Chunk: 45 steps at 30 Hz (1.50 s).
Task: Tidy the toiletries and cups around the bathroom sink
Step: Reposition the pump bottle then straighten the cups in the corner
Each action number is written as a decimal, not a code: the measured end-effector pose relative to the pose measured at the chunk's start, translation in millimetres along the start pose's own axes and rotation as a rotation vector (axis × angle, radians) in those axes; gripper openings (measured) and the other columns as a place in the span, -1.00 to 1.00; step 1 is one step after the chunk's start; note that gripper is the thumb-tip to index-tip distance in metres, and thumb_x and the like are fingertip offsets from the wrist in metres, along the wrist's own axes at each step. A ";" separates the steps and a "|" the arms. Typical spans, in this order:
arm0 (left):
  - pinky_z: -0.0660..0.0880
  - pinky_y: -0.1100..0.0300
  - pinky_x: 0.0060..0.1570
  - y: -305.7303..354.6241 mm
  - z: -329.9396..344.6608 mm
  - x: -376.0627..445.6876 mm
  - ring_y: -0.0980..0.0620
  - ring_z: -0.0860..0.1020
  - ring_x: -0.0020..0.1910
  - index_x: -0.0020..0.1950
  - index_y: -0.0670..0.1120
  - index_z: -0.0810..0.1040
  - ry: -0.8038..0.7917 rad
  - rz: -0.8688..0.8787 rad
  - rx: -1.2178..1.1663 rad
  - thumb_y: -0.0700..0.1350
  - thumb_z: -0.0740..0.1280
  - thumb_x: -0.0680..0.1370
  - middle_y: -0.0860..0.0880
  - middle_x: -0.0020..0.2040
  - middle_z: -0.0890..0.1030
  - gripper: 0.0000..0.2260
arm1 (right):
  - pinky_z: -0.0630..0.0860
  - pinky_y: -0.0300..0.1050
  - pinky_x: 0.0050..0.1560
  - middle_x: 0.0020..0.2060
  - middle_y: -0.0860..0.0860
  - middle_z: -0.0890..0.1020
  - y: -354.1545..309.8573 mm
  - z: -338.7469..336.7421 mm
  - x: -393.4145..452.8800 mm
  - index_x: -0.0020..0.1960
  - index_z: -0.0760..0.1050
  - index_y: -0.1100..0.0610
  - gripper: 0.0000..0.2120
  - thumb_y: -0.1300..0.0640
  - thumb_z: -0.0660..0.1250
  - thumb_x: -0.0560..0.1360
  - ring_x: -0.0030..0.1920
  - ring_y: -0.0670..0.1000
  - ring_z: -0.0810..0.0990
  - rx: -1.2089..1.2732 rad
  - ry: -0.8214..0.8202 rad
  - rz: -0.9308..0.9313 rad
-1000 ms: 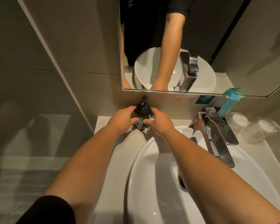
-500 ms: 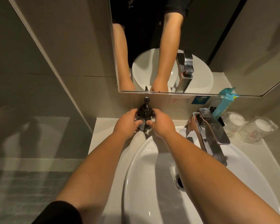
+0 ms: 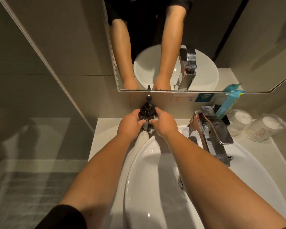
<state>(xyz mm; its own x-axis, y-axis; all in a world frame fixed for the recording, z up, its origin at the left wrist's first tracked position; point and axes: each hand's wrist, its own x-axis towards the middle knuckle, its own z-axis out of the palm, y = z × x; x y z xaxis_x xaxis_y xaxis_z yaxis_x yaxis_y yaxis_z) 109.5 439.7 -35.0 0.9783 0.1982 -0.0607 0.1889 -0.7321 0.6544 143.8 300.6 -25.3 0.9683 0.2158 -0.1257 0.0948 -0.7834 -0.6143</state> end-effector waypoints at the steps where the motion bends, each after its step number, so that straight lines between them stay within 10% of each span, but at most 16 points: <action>1: 0.51 0.06 0.06 -0.2 0.3 0.6 -0.07 0.58 0.12 0.39 -0.02 0.40 -0.001 -0.002 0.004 -0.04 0.34 0.56 -0.06 0.17 0.62 -0.60 | 0.53 0.00 0.06 0.14 0.10 0.63 -0.2 0.1 0.0 0.40 0.36 0.05 -0.55 0.10 0.34 0.53 0.10 0.18 0.58 -0.006 -0.001 0.000; 27: 0.40 0.01 0.20 20.9 -37.6 -28.8 -0.14 0.41 0.33 0.41 -0.16 0.28 -0.089 0.005 0.310 0.04 0.29 0.58 -0.14 0.40 0.39 -0.52 | 0.48 0.06 0.11 0.18 0.18 0.57 -18.7 -31.5 -27.3 0.36 0.30 0.20 -0.50 0.04 0.35 0.52 0.19 0.23 0.53 -0.238 -0.051 0.083; 36: 0.04 -0.03 0.51 20.7 -66.9 -138.2 -0.13 0.11 0.54 0.55 -0.12 0.11 -0.137 0.041 0.598 0.13 0.15 0.62 -0.12 0.56 0.16 -0.42 | 0.29 0.07 0.38 0.27 0.14 0.50 -27.8 -51.0 -142.9 0.33 0.38 0.15 -0.54 -0.08 0.18 0.53 0.32 0.16 0.40 -0.539 -0.102 -0.157; 45: 0.10 -0.05 0.49 42.6 -57.8 -227.2 -0.12 0.29 0.43 0.43 -0.09 0.30 -0.098 0.171 0.696 0.13 0.14 0.59 -0.10 0.41 0.39 -0.53 | 0.31 0.03 0.29 0.22 0.10 0.52 -5.6 -64.8 -223.1 0.32 0.40 0.14 -0.52 -0.12 0.18 0.52 0.24 0.13 0.41 -0.702 -0.091 -0.398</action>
<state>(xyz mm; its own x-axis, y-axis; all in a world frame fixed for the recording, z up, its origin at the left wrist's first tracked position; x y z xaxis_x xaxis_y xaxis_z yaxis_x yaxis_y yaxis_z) -109.7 401.2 50.2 0.9960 0.0084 -0.0891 0.0112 -0.9995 0.0311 -57.7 219.0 56.7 0.8117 0.5783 -0.0823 0.5804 -0.8143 0.0022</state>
